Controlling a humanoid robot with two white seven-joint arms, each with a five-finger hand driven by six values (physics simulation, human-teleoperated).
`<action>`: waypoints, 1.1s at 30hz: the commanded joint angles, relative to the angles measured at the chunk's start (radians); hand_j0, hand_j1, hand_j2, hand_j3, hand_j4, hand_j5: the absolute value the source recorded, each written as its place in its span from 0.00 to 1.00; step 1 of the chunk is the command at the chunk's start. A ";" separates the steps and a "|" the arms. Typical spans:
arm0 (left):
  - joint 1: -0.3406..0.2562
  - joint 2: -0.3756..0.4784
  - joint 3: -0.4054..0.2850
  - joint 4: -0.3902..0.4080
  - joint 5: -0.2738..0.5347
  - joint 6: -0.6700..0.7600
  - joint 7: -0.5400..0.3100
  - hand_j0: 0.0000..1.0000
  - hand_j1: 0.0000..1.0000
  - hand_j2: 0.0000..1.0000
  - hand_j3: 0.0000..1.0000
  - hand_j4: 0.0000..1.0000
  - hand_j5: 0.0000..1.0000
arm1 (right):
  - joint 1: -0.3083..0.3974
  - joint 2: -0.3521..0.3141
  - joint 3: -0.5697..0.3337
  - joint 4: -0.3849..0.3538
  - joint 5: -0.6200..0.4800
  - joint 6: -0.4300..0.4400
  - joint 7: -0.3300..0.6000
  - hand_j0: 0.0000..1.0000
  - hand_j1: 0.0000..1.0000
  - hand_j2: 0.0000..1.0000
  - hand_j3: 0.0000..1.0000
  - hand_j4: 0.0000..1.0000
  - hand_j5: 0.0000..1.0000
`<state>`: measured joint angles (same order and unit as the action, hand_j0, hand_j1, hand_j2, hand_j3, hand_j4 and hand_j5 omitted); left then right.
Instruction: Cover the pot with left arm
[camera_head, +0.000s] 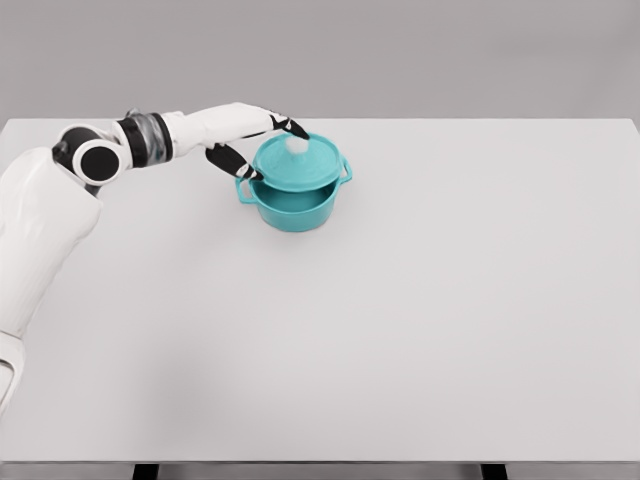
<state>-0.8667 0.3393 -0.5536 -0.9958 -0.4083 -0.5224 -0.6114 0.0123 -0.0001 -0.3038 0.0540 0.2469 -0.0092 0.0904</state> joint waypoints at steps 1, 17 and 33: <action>0.000 0.007 0.001 -0.009 0.008 0.002 0.000 0.85 0.85 0.85 0.85 0.85 0.85 | 0.000 0.000 0.000 0.000 0.000 0.000 0.000 1.00 1.00 1.00 1.00 1.00 1.00; 0.103 0.348 0.017 -0.288 0.255 -0.047 0.000 1.00 1.00 1.00 1.00 1.00 1.00 | -0.002 0.000 0.000 0.000 0.000 0.000 0.000 1.00 1.00 1.00 1.00 1.00 1.00; 0.347 0.383 0.328 -0.257 0.279 -0.088 0.000 1.00 1.00 1.00 1.00 1.00 1.00 | -0.002 0.000 0.000 0.001 0.000 0.000 0.000 1.00 1.00 1.00 1.00 1.00 1.00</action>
<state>-0.5200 0.7213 -0.2341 -1.2542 -0.1362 -0.6133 -0.6114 0.0123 -0.0001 -0.3038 0.0541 0.2469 -0.0092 0.0903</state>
